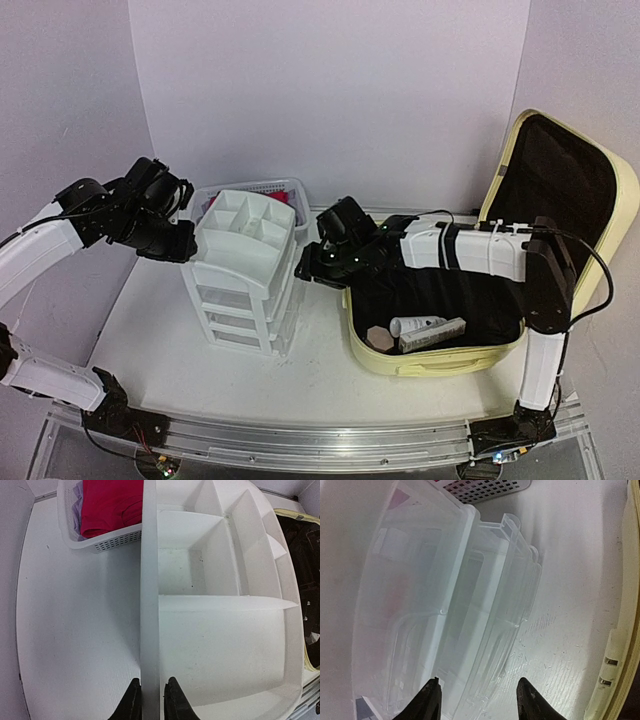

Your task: Open, take out, and arrange the luggage

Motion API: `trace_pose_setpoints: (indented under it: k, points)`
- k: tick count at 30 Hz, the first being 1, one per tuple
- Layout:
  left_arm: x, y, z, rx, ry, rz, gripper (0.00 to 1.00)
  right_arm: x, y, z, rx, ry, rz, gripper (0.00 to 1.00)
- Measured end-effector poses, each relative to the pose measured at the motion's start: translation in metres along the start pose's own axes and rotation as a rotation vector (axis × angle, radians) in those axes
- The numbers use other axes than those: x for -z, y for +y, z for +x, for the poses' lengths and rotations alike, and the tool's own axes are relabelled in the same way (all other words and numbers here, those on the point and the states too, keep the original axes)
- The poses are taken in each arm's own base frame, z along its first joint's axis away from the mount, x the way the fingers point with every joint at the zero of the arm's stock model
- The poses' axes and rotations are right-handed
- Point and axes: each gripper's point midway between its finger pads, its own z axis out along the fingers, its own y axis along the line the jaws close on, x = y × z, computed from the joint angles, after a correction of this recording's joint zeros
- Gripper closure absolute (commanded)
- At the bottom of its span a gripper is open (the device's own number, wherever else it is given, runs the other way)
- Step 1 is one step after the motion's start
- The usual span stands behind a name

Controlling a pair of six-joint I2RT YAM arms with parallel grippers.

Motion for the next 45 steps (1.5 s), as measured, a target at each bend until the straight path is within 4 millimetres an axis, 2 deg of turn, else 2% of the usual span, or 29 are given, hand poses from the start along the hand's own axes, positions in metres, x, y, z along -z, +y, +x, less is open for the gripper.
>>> trace_pose_setpoints:
  k: [4, 7, 10, 13, 19, 23, 25, 27, 30, 33, 36, 39, 41, 45]
  points:
    - [-0.001, 0.001, 0.000, 0.000, -0.002, -0.005, 0.84, -0.013, 0.000, 0.002, -0.006, 0.021, 0.009, 0.50]
    - [-0.002, 0.002, -0.001, 0.006, -0.012, -0.009, 0.84, -0.024, -0.007, 0.010, -0.009, 0.052, 0.033, 0.50]
    - [-0.002, 0.004, -0.001, 0.015, -0.021, -0.019, 0.84, -0.026, -0.016, 0.015, -0.002, 0.070, 0.070, 0.50]
    - [-0.002, 0.005, -0.001, 0.018, -0.028, -0.023, 0.84, -0.021, -0.024, 0.015, 0.023, 0.056, 0.119, 0.50]
    - [-0.002, 0.005, -0.002, 0.014, -0.032, -0.031, 0.84, 0.004, -0.049, 0.021, 0.076, 0.046, 0.247, 0.50]
    - [-0.002, 0.006, -0.002, 0.013, -0.034, -0.037, 0.84, 0.010, -0.053, 0.024, 0.123, 0.051, 0.290, 0.49]
    - [-0.002, 0.006, -0.002, 0.014, -0.036, -0.037, 0.84, 0.014, -0.051, 0.025, 0.154, 0.059, 0.302, 0.44]
    - [-0.002, 0.007, -0.003, 0.015, -0.041, -0.038, 0.84, 0.017, -0.049, 0.026, 0.192, 0.074, 0.303, 0.35]
    - [-0.002, 0.007, -0.003, 0.015, -0.042, -0.041, 0.83, 0.024, -0.045, 0.028, 0.252, 0.096, 0.294, 0.05]
    - [-0.003, 0.007, -0.003, 0.014, -0.041, -0.042, 0.84, 0.048, -0.041, 0.021, 0.308, 0.061, 0.284, 0.02]
    - [-0.004, 0.007, -0.003, 0.012, -0.040, -0.046, 0.84, 0.088, -0.047, 0.005, 0.333, -0.035, 0.317, 0.02]
    - [-0.006, 0.007, -0.004, 0.008, -0.042, -0.052, 0.84, 0.125, -0.071, -0.009, 0.246, -0.148, 0.382, 0.02]
    - [-0.007, 0.007, -0.005, 0.006, -0.043, -0.056, 0.83, 0.138, -0.100, -0.011, 0.110, -0.195, 0.433, 0.02]
    - [-0.007, 0.008, -0.005, 0.004, -0.044, -0.059, 0.84, 0.146, -0.190, 0.005, -0.257, -0.213, 0.603, 0.02]
